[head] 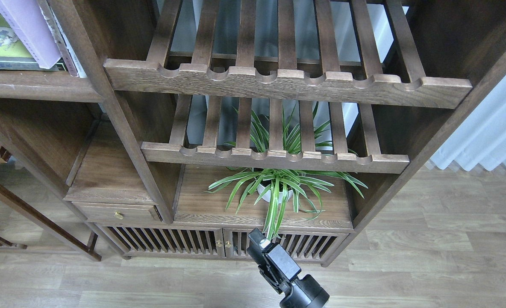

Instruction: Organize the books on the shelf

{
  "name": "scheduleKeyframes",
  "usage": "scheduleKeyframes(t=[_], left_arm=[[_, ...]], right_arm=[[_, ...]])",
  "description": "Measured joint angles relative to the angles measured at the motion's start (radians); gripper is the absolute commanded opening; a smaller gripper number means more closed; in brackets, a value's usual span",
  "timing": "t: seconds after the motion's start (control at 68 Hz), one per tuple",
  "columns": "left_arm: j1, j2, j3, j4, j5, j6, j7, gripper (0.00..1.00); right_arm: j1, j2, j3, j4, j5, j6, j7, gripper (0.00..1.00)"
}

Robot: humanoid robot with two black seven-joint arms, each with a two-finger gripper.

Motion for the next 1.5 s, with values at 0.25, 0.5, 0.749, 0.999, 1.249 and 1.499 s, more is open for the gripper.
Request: scheduleKeyframes(t=[0.25,0.5,0.749,0.999,1.249,1.499], left_arm=[[-0.118,-0.042,0.075,0.054,0.029,0.0,0.014,0.04],[-0.146,-0.051,0.079,0.091,0.03,0.001,0.032,0.04],[-0.139,-0.055,0.079,0.104,0.031,0.0,0.032,0.05],[-0.15,-0.094,0.106,0.117,0.034,0.0,0.032,0.05],[-0.187,-0.175,0.13,0.126,0.063,0.001,0.032,0.06],[-0.191,-0.207,0.127,0.138,0.056,0.001,0.032,0.06]], right_arm=[[0.0,0.0,0.0,0.0,0.002,0.0,0.001,1.0],[0.0,0.0,0.0,0.0,0.004,0.0,0.001,1.0],[0.0,0.0,0.0,0.0,0.004,0.0,0.0,1.0],[0.001,0.0,0.0,0.0,0.004,0.0,0.0,1.0],[0.002,0.0,0.001,0.0,0.004,0.0,0.001,1.0],[0.002,0.0,0.003,0.0,0.004,0.0,0.001,1.0]])
